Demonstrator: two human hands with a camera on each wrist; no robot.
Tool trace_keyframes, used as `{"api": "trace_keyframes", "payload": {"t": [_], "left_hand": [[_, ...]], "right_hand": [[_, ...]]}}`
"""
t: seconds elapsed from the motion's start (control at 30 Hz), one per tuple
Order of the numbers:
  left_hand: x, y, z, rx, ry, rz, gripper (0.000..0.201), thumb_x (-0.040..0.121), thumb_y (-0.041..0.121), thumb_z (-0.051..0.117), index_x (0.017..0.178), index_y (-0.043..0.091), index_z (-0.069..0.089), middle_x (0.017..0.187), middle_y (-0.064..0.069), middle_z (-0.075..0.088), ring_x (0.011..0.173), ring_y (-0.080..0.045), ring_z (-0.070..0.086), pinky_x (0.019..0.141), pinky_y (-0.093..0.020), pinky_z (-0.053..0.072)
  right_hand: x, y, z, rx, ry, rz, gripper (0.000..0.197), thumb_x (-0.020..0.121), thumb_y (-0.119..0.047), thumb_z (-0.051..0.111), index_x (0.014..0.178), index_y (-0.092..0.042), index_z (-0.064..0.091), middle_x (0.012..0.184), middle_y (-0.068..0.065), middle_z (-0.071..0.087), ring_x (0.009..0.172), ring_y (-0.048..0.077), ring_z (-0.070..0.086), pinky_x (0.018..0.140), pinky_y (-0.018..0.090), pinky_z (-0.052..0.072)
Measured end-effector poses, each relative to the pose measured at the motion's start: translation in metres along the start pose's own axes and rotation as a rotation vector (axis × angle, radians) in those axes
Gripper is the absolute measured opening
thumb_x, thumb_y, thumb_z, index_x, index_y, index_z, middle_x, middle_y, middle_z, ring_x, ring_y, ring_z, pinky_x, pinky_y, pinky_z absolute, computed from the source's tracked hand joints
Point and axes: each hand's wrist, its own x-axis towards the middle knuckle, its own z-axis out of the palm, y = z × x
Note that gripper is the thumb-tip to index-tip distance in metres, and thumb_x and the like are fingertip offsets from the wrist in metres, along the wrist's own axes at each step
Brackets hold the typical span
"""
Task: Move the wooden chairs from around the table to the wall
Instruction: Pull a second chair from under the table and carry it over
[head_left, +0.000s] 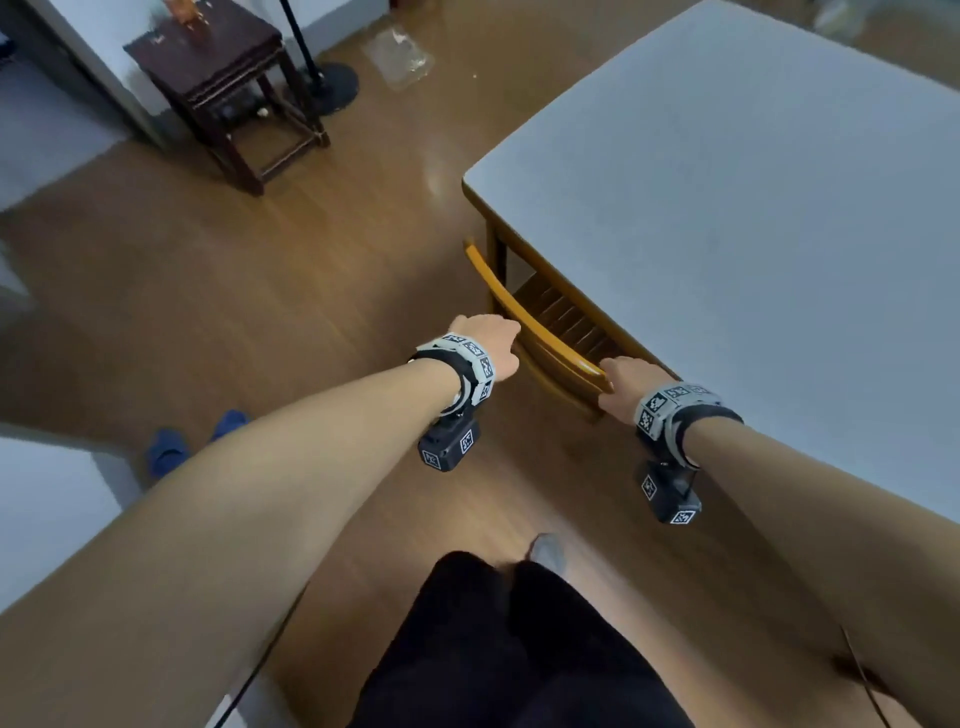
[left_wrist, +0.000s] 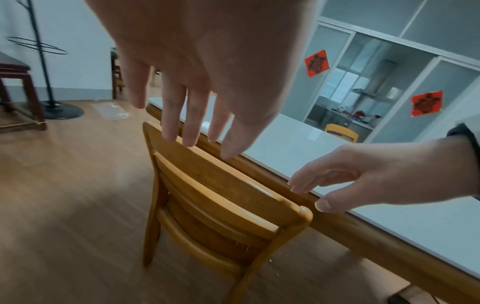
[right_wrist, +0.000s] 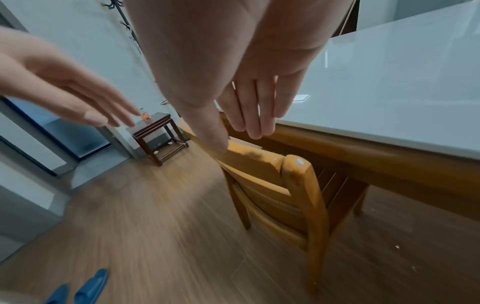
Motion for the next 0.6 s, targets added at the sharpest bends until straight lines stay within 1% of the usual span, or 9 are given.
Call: {"api": "trace_keyframes", "payload": {"t": [0.07, 0.17, 0.23, 0.33, 0.4, 0.43, 0.5, 0.57, 0.6], "left_hand": [[0.029, -0.01, -0.001, 0.035, 0.025, 0.073, 0.05, 0.097, 0.026, 0.046, 0.147, 0.02, 0.045, 0.137, -0.005, 0.056, 0.123, -0.028, 0.055, 0.101, -0.045, 0.041], [0.07, -0.027, 0.0, 0.108, 0.011, 0.18, 0.051, 0.094, 0.024, 0.051, 0.144, 0.019, 0.046, 0.136, -0.006, 0.055, 0.125, -0.027, 0.052, 0.103, -0.044, 0.041], [0.102, -0.043, -0.002, 0.164, -0.023, 0.25, 0.051, 0.094, 0.026, 0.052, 0.144, 0.018, 0.046, 0.136, -0.006, 0.055, 0.123, -0.028, 0.054, 0.102, -0.044, 0.044], [0.145, -0.065, 0.002, 0.219, -0.076, 0.373, 0.051, 0.095, 0.025, 0.053, 0.145, 0.017, 0.047, 0.137, -0.007, 0.056, 0.12, -0.029, 0.057, 0.098, -0.043, 0.051], [0.169, -0.078, 0.007, 0.261, -0.077, 0.452, 0.053, 0.094, 0.022, 0.056, 0.146, 0.019, 0.048, 0.136, -0.005, 0.057, 0.121, -0.028, 0.055, 0.097, -0.042, 0.051], [0.178, -0.083, 0.011, 0.266, -0.073, 0.498, 0.052, 0.092, 0.021, 0.057, 0.144, 0.02, 0.049, 0.132, -0.004, 0.059, 0.118, -0.028, 0.056, 0.094, -0.041, 0.052], [0.192, -0.087, 0.014, 0.297, -0.067, 0.565, 0.047, 0.091, 0.022, 0.058, 0.137, 0.022, 0.054, 0.118, -0.003, 0.064, 0.107, -0.026, 0.06, 0.084, -0.037, 0.053], [0.194, -0.086, 0.013, 0.339, -0.09, 0.632, 0.04, 0.091, 0.023, 0.056, 0.131, 0.021, 0.057, 0.108, -0.002, 0.066, 0.097, -0.025, 0.062, 0.075, -0.035, 0.05], [0.194, -0.087, 0.013, 0.349, -0.096, 0.649, 0.036, 0.091, 0.023, 0.054, 0.127, 0.022, 0.059, 0.104, -0.002, 0.067, 0.092, -0.024, 0.063, 0.071, -0.034, 0.048]], "right_hand": [[0.018, -0.005, 0.005, 0.039, -0.011, 0.046, 0.036, 0.095, -0.029, 0.06, 0.128, -0.015, 0.059, 0.118, 0.006, 0.063, 0.105, 0.025, 0.063, 0.085, 0.035, 0.053], [0.039, -0.015, 0.013, 0.081, -0.064, 0.132, 0.027, 0.094, -0.03, 0.059, 0.117, -0.016, 0.06, 0.111, 0.006, 0.063, 0.098, 0.026, 0.063, 0.077, 0.034, 0.049], [0.056, -0.023, 0.014, 0.118, -0.082, 0.22, 0.023, 0.093, -0.031, 0.058, 0.111, -0.017, 0.063, 0.104, 0.004, 0.063, 0.091, 0.025, 0.063, 0.073, 0.033, 0.048], [0.078, -0.035, 0.017, 0.177, -0.115, 0.372, 0.019, 0.092, -0.032, 0.058, 0.104, -0.019, 0.062, 0.093, 0.003, 0.061, 0.081, 0.024, 0.06, 0.066, 0.032, 0.047], [0.093, -0.044, 0.023, 0.191, -0.108, 0.464, 0.019, 0.089, -0.033, 0.06, 0.101, -0.019, 0.062, 0.092, 0.004, 0.061, 0.08, 0.026, 0.058, 0.067, 0.032, 0.045], [0.098, -0.05, 0.028, 0.217, -0.095, 0.51, 0.019, 0.087, -0.034, 0.061, 0.099, -0.019, 0.062, 0.092, 0.004, 0.062, 0.08, 0.027, 0.058, 0.068, 0.033, 0.045], [0.106, -0.058, 0.037, 0.243, -0.022, 0.585, 0.018, 0.086, -0.036, 0.061, 0.094, -0.02, 0.061, 0.091, 0.004, 0.064, 0.083, 0.03, 0.061, 0.07, 0.033, 0.045], [0.107, -0.064, 0.043, 0.257, 0.023, 0.643, 0.02, 0.088, -0.038, 0.059, 0.091, -0.019, 0.06, 0.086, 0.003, 0.063, 0.084, 0.031, 0.063, 0.071, 0.035, 0.045], [0.107, -0.067, 0.043, 0.275, 0.03, 0.668, 0.021, 0.088, -0.039, 0.058, 0.091, -0.018, 0.062, 0.085, 0.003, 0.064, 0.082, 0.031, 0.063, 0.071, 0.035, 0.046]]}}
